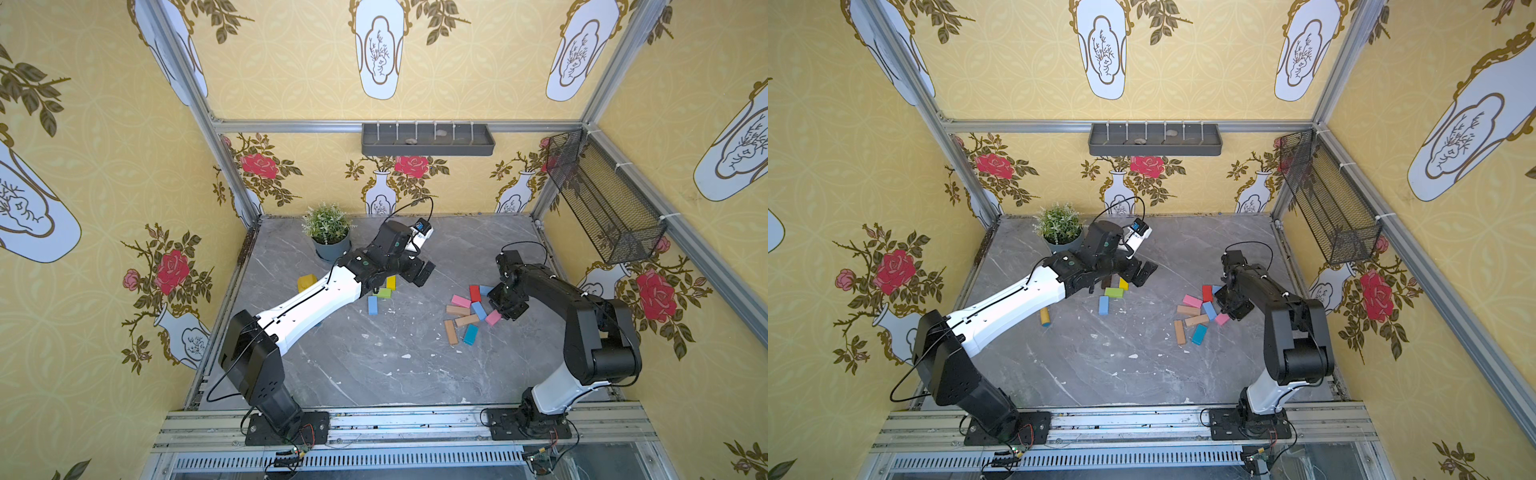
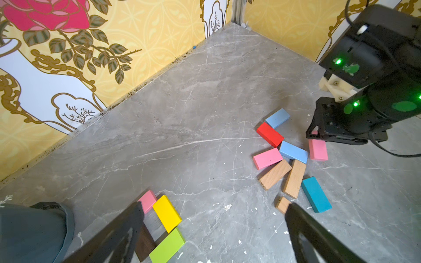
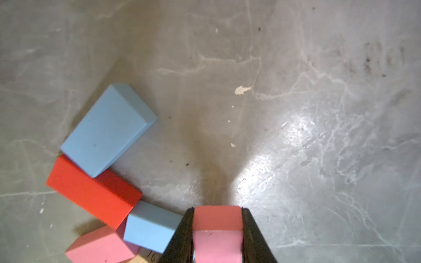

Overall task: Assemble the number 8 with building blocks
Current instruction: Pick up the building block from the center of the board, then place the building block at the center of the board.

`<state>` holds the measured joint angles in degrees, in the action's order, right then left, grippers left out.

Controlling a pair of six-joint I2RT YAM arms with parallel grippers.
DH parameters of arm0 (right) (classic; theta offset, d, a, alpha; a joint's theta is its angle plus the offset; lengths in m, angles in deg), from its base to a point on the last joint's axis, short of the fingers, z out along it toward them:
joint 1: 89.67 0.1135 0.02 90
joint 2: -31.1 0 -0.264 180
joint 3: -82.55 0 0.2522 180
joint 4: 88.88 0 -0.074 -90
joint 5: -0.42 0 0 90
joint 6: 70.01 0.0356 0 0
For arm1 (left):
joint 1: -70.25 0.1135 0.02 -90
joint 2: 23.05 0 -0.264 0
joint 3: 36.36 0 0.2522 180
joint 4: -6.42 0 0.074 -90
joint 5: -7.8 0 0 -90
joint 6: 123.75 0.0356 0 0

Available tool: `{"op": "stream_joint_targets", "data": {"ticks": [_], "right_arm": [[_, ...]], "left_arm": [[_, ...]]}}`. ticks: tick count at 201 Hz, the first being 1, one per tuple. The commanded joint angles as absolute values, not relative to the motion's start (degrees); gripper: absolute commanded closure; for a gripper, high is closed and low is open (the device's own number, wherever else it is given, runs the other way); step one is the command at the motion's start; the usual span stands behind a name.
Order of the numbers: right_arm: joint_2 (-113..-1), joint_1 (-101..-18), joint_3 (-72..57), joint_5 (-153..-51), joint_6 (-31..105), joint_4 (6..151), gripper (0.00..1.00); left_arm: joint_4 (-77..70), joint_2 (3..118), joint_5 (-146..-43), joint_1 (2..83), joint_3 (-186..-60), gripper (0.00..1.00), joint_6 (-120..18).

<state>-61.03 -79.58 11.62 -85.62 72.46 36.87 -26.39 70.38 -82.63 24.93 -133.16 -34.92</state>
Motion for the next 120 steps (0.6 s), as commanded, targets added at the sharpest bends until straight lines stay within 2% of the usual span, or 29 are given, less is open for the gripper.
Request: {"op": "stream_joint_targets", "data": {"ticks": [1,38,83,120], "right_arm": [[-58.68,-77.51,10.26,-83.35,70.15,35.92,0.75],[-60.23,-67.80,3.12,-82.84,65.91,34.02,0.74],[-71.09,-54.61,-8.98,-84.73,63.44,32.76,0.73],[-81.26,-48.37,-18.10,-86.76,61.42,31.93,0.71]], "left_arm": [[-22.33,68.58,-82.34,24.98,-131.37,0.00,-35.98],[-19.57,64.93,-78.29,25.07,-127.98,0.00,-36.75],[-18.88,58.93,-74.86,28.46,-122.84,0.00,-39.37],[-18.03,52.43,-75.43,33.93,-116.58,0.00,-42.25]]}}
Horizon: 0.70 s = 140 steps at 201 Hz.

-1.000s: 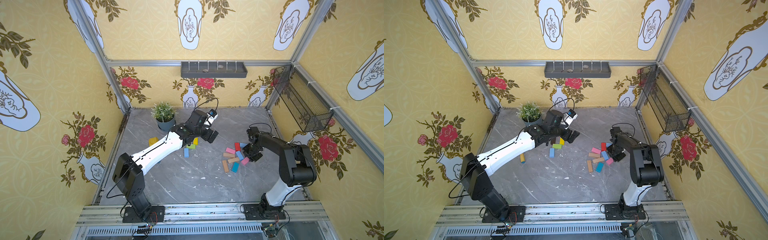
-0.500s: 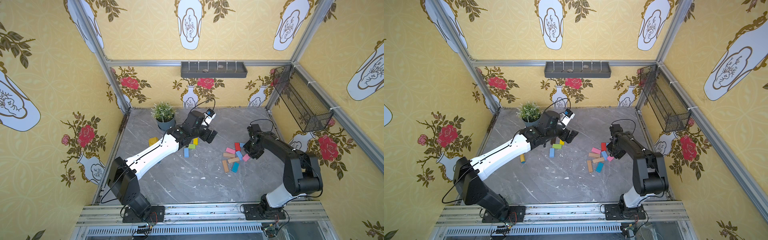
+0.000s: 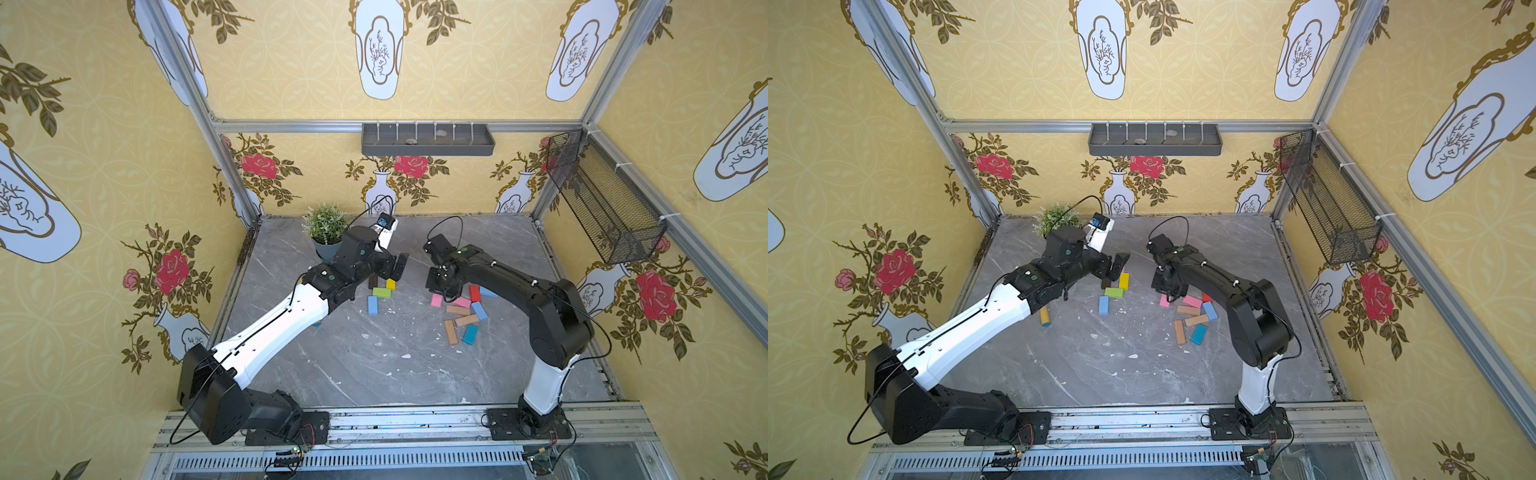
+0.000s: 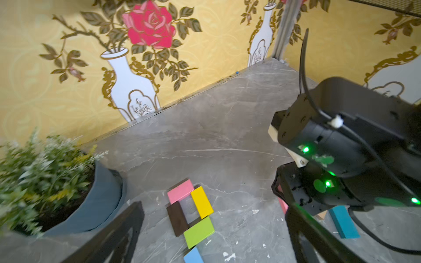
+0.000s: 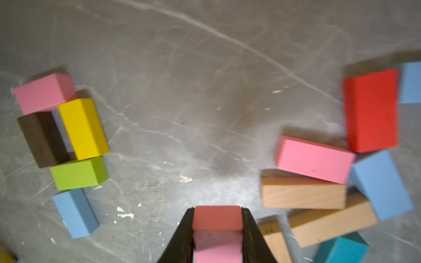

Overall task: Assemble the number 8 with building blocks
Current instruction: Place the building block at the center of the board.

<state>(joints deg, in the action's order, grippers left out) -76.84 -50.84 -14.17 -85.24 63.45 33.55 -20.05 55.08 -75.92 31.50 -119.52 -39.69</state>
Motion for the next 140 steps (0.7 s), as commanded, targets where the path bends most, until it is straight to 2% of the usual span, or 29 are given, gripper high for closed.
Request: {"op": "stream_joint_targets", "data": {"ticks": [1,76,119,140], "right_arm": [[-81.59,-48.23,-18.30,-86.85,61.36,31.93,0.71],[-92.31,-43.82,-26.19,-90.96,60.26,32.72,0.67],[-94.64,-43.18,-27.52,-91.97,60.07,32.93,0.61],[-94.84,-43.15,-27.48,-92.45,60.07,33.24,0.53]], "left_arm": [[-18.00,52.26,-75.43,34.07,-116.44,0.00,-42.34],[-17.27,44.59,-77.03,41.43,-109.64,0.00,-45.09],[-17.51,44.03,-77.28,42.16,-109.17,0.00,-45.49],[-17.76,43.98,-77.41,42.27,-109.18,0.00,-45.53]]}}
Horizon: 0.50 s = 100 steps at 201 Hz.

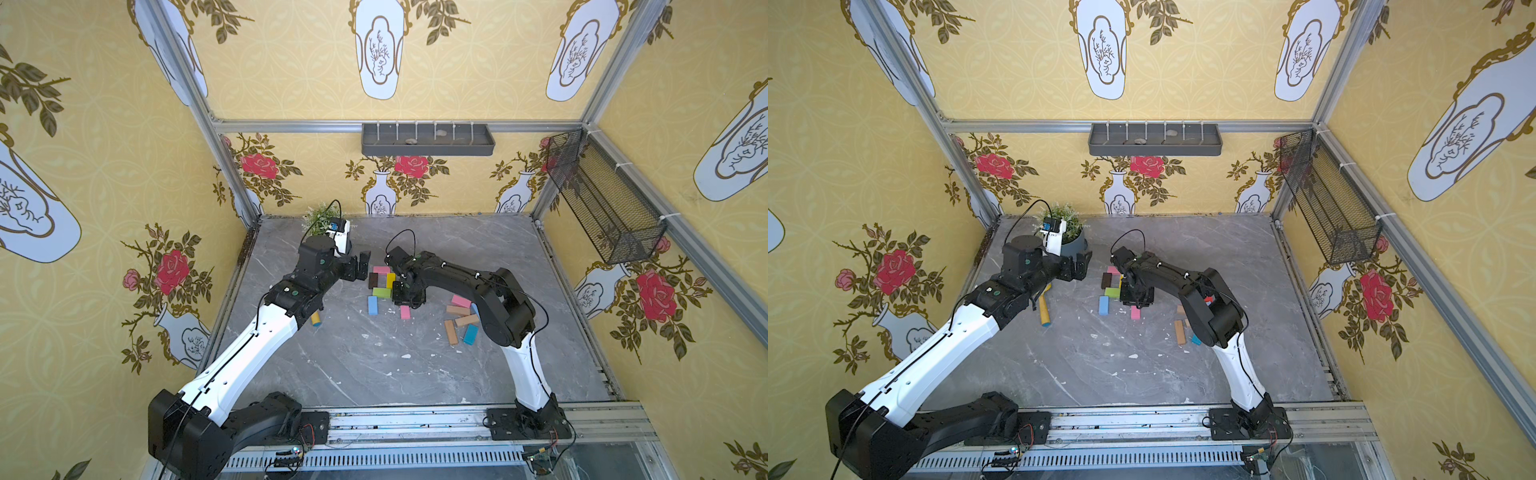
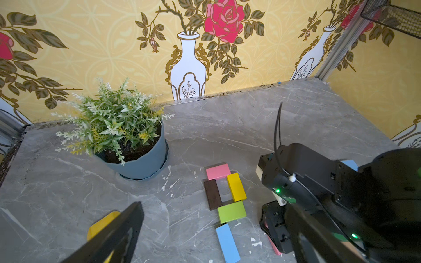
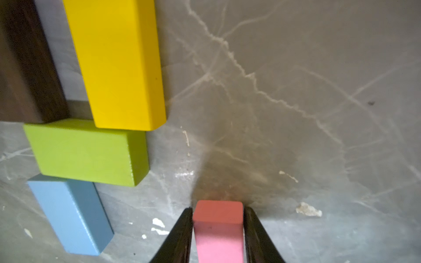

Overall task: Assemble the number 8 with building blocks
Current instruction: Place the building block at the center of the board.

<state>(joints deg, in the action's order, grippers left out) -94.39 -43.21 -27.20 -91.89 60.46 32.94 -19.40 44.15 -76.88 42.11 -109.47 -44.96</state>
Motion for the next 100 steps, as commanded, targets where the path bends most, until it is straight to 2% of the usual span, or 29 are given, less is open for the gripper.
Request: {"op": "stream_joint_targets", "data": {"ticks": [1,49,63,76,100], "right_arm": [[-94.84,-43.12,-27.47,-92.42,60.11,33.24,0.52],[-91.01,-43.25,-26.42,-90.81,58.46,34.37,0.35],[-87.63,-43.34,-24.46,-89.23,57.81,35.54,0.25],[-84.00,-43.67,-21.59,-87.47,56.94,36.88,0.16],[-77.03,-44.49,-15.10,-81.68,55.76,38.71,0.05]], "left_arm": [[-17.78,43.99,-77.48,42.24,-109.18,0.00,-45.53],[-22.71,45.81,-79.98,42.14,-112.21,0.00,-47.33],[-26.19,46.80,-80.88,41.50,-114.26,0.00,-49.43],[-28.26,47.22,-78.91,39.09,-114.63,0.00,-50.89],[-32.33,49.64,-71.65,31.97,-116.97,0.00,-52.47]]}}
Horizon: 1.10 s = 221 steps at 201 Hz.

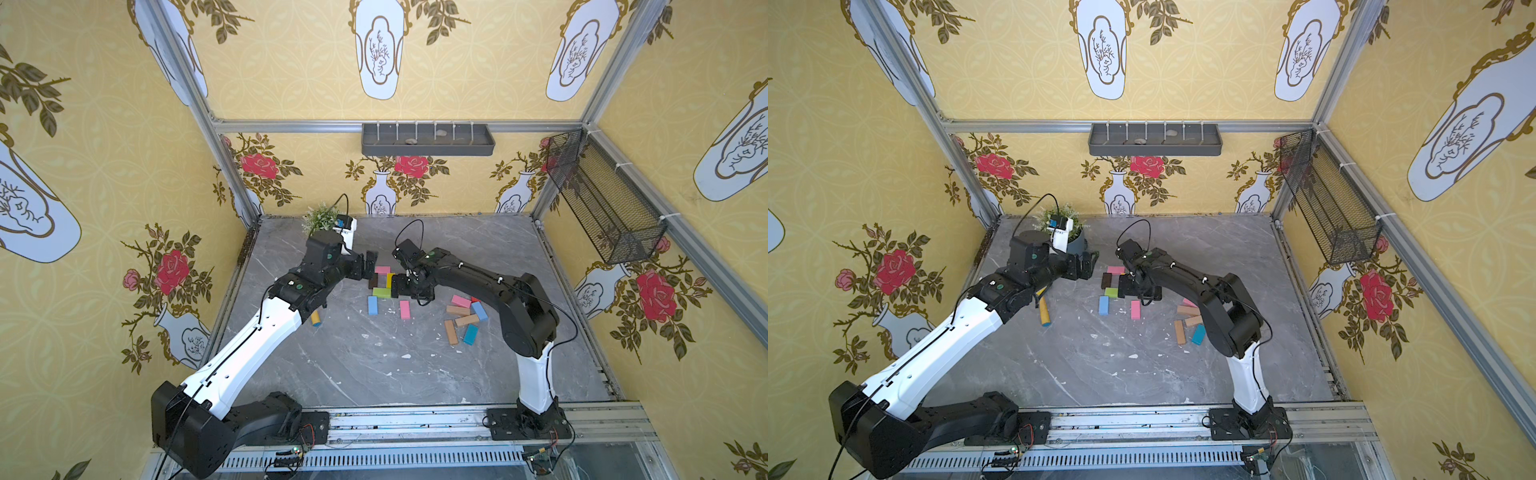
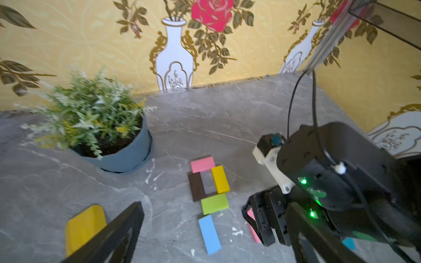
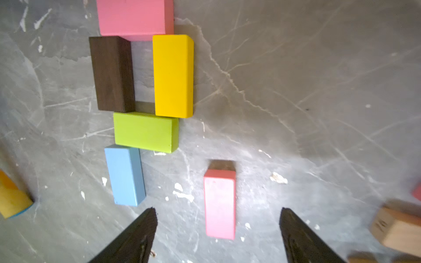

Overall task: Assemble the number 8 with building blocks
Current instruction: Place the building block at the center of the board.

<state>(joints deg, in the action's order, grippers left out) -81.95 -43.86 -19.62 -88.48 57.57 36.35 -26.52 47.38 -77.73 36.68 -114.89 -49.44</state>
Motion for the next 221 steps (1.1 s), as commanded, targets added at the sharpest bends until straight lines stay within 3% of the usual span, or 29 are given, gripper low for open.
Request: {"op": "stream_joint_targets", "data": {"ticks": [1,11,45,116,183,221], "right_arm": [[-76.80,-44.49,-14.86,-81.50,55.63,38.79,0.05],[-74.00,-44.99,-12.10,-79.56,54.80,39.66,0.00],[-64.42,-46.70,-1.75,-68.50,55.41,41.92,0.03],[-44.80,-60.20,18.47,-60.86,59.46,49.18,0.02],[-26.40,-60.77,32.77,-60.90,53.31,67.13,0.03],[-23.86,-60.75,37.48,-64.58,50.11,72.93,0.02]], "left_arm": [[-32.58,49.64,-71.48,31.73,-117.16,0.00,-52.82],[-34.99,51.52,-70.02,29.49,-118.88,0.00,-54.46],[-36.87,56.08,-67.38,24.25,-120.01,0.01,-62.21],[-40.23,68.61,-65.29,19.20,-124.67,0.12,-72.63],[-41.41,79.63,-66.85,17.10,-129.06,0.19,-79.42],[-43.02,83.63,-66.34,16.72,-130.72,0.25,-81.77]]}}
